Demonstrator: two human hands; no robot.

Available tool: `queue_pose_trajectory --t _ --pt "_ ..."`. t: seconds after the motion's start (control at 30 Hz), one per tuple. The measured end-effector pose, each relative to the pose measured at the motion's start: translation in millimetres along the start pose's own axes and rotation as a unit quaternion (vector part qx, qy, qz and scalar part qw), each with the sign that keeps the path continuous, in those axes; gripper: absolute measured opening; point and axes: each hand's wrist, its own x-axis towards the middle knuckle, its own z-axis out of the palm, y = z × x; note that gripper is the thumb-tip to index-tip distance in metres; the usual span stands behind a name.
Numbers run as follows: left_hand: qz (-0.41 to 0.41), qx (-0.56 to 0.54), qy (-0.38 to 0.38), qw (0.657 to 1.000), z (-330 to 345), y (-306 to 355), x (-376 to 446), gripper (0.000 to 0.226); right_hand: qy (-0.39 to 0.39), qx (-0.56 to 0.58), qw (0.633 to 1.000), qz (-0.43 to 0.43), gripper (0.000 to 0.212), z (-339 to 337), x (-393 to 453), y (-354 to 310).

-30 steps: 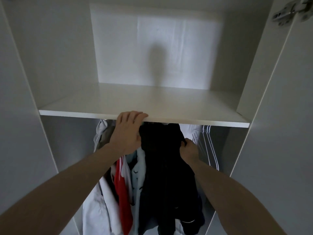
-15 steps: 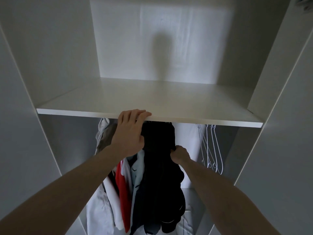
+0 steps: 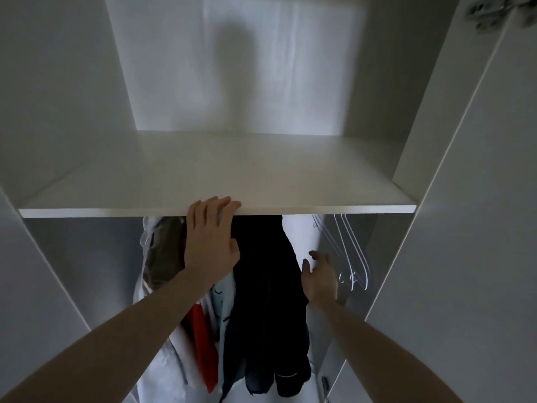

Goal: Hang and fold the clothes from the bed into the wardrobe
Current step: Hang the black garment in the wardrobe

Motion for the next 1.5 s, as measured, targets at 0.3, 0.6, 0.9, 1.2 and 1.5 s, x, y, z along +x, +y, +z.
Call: queue_pose_trajectory --t 0.3,0.6,0.9,1.2,1.5 --pt "0.004 -0.018 0.120 0.993 30.9 -8.8 10.1 0.062 -0.050 -0.123 0.982 0.136 0.054 -41.8 48.3 46.4" --pt "-0.002 -0.003 0.185 0.983 42.4 -8.3 13.7 0.061 -0.041 -0.096 0.983 0.153 0.060 -21.1 89.3 45.8" --pt "-0.004 0.015 0.190 0.982 51.0 -12.2 14.0 0.058 -0.078 -0.112 0.976 0.172 0.020 -7.5 101.6 52.0" --pt "0.002 0.005 0.170 0.985 50.3 -13.1 12.4 0.059 0.002 0.007 0.993 0.120 0.012 -0.1 55.5 38.7" --pt "0.037 -0.070 0.097 0.992 31.5 -17.5 11.6 0.071 0.002 -0.050 0.991 0.120 0.010 -43.6 -31.3 42.6"
